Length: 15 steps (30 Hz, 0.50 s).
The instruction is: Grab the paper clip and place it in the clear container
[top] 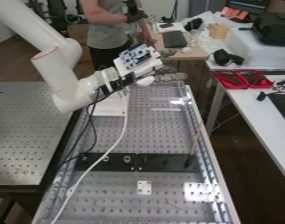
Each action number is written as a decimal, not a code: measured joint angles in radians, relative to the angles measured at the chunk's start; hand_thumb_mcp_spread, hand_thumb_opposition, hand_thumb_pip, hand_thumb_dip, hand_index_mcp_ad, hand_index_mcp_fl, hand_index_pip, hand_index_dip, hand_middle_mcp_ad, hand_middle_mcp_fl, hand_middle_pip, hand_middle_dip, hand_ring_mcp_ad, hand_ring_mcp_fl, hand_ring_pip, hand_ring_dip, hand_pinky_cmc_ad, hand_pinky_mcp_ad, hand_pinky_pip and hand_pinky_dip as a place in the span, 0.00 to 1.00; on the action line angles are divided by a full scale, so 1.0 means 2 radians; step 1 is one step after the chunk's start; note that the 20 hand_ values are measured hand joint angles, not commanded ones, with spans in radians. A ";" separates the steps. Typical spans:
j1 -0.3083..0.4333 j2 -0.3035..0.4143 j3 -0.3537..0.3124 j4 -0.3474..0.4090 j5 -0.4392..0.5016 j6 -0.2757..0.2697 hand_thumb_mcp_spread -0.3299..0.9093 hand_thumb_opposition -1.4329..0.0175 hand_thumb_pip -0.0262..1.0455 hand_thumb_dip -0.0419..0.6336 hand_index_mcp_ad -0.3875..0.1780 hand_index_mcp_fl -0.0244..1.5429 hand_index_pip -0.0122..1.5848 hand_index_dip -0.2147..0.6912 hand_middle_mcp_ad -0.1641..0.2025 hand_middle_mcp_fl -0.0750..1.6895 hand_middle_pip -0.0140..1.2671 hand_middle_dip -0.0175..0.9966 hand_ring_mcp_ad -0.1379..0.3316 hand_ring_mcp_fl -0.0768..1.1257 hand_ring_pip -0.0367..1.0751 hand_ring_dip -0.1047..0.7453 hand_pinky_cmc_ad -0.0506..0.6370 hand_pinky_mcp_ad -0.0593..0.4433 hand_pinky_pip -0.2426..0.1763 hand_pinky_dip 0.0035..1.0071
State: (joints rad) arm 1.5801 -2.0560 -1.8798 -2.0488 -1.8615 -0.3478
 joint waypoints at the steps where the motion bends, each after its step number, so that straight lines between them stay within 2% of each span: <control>1: 0.003 -0.004 0.004 -0.002 0.000 0.001 0.85 0.20 0.70 0.57 0.31 0.32 0.09 0.04 0.29 0.53 0.69 0.74 0.37 0.58 0.19 0.73 0.74 0.65 0.74 0.19; 15: 0.028 -0.057 0.049 -0.044 0.015 0.009 0.85 0.20 0.70 0.57 0.31 0.32 0.09 0.04 0.30 0.53 0.69 0.74 0.37 0.57 0.19 0.73 0.74 0.65 0.74 0.19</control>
State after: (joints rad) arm 1.6356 -2.1694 -1.7816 -2.1370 -1.8321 -0.3296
